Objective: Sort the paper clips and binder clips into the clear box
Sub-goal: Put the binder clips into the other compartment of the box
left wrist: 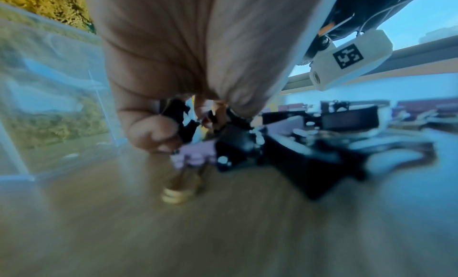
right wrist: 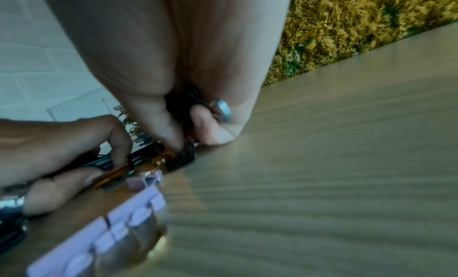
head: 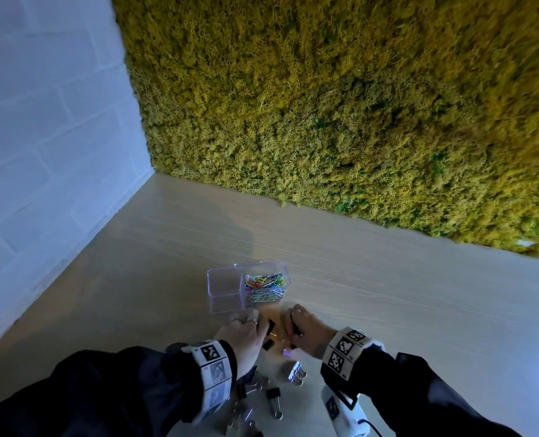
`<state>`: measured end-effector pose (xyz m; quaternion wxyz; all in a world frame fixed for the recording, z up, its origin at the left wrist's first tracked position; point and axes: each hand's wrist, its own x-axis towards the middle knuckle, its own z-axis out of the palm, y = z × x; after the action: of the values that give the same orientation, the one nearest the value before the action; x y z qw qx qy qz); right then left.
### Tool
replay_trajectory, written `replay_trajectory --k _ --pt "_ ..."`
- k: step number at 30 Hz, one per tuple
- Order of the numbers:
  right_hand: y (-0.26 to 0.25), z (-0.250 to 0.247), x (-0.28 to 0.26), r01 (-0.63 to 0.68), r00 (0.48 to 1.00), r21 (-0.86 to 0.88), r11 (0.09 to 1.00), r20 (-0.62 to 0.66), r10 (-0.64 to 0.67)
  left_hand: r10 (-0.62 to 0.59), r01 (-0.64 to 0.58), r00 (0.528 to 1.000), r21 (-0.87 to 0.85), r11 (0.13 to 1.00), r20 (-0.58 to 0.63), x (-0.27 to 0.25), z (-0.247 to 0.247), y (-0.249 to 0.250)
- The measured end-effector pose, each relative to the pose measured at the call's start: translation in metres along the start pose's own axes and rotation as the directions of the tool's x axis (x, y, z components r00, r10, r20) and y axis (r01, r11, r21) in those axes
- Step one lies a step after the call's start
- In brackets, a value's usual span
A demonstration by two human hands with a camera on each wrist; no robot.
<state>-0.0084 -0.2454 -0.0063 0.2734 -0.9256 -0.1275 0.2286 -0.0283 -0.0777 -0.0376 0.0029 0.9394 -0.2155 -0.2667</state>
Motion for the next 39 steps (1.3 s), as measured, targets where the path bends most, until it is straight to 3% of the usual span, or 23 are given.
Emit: replay_trajectory --k 2,4,5,6,7,8,11,14,17,22,29,31,39 --pt "-0.001 -0.008 -0.002 0.043 0.999 0.035 0.998 -0.034 -0.042 -0.040 0.041 0.997 0.022 0.999 -0.061 -0.008 -0.018 0.003" --pt "-0.011 -0.021 -0.004 0.115 0.991 0.090 0.989 -0.085 -0.108 0.023 -0.020 0.991 0.023 1.000 -0.135 -0.016 -0.035 0.005" --pt "-0.018 -0.030 -0.005 0.157 0.983 0.103 0.982 -0.109 -0.146 0.059 -0.069 0.984 -0.052 0.996 -0.171 -0.018 -0.040 0.004" --pt "-0.027 -0.039 -0.003 0.197 0.974 0.109 0.974 -0.134 -0.182 0.050 -0.062 0.995 -0.141 0.988 -0.084 -0.022 -0.045 0.000" --pt "-0.037 -0.048 -0.001 0.228 0.967 0.113 0.967 -0.143 -0.211 0.021 -0.035 0.997 -0.199 0.979 -0.074 -0.025 -0.049 -0.005" --pt "-0.049 -0.056 0.004 0.255 0.961 0.106 0.961 -0.140 -0.239 -0.002 -0.027 0.993 -0.243 0.970 -0.120 -0.025 -0.046 -0.011" --pt "-0.085 -0.063 0.025 0.342 0.934 0.075 0.937 -0.132 -0.331 -0.054 -0.090 0.960 -0.489 0.867 -0.274 -0.032 -0.044 -0.028" --pt "-0.114 -0.054 0.049 0.382 0.918 0.033 0.924 -0.133 -0.374 -0.059 -0.158 0.945 -0.608 0.778 -0.322 -0.045 -0.052 -0.045" --pt "-0.128 -0.043 0.064 0.414 0.904 -0.052 0.909 -0.094 -0.417 -0.104 -0.201 0.938 -0.762 0.616 -0.332 -0.063 -0.060 -0.067" --pt "-0.128 -0.029 0.070 0.468 0.869 -0.180 0.865 -0.085 -0.487 -0.206 -0.231 0.908 -0.847 0.480 -0.364 -0.075 -0.056 -0.091" --pt "-0.127 -0.033 0.067 0.332 0.938 -0.275 0.902 0.002 -0.345 -0.215 -0.231 0.917 -0.888 0.397 -0.335 -0.074 -0.060 -0.093" --pt "-0.126 -0.036 0.065 0.341 0.935 -0.309 0.888 0.017 -0.353 -0.221 -0.229 0.920 -0.900 0.372 -0.325 -0.073 -0.064 -0.092" --pt "-0.123 -0.039 0.064 0.427 0.896 -0.045 0.903 -0.117 -0.429 -0.226 -0.248 0.914 -0.904 0.347 -0.337 -0.073 -0.072 -0.091"
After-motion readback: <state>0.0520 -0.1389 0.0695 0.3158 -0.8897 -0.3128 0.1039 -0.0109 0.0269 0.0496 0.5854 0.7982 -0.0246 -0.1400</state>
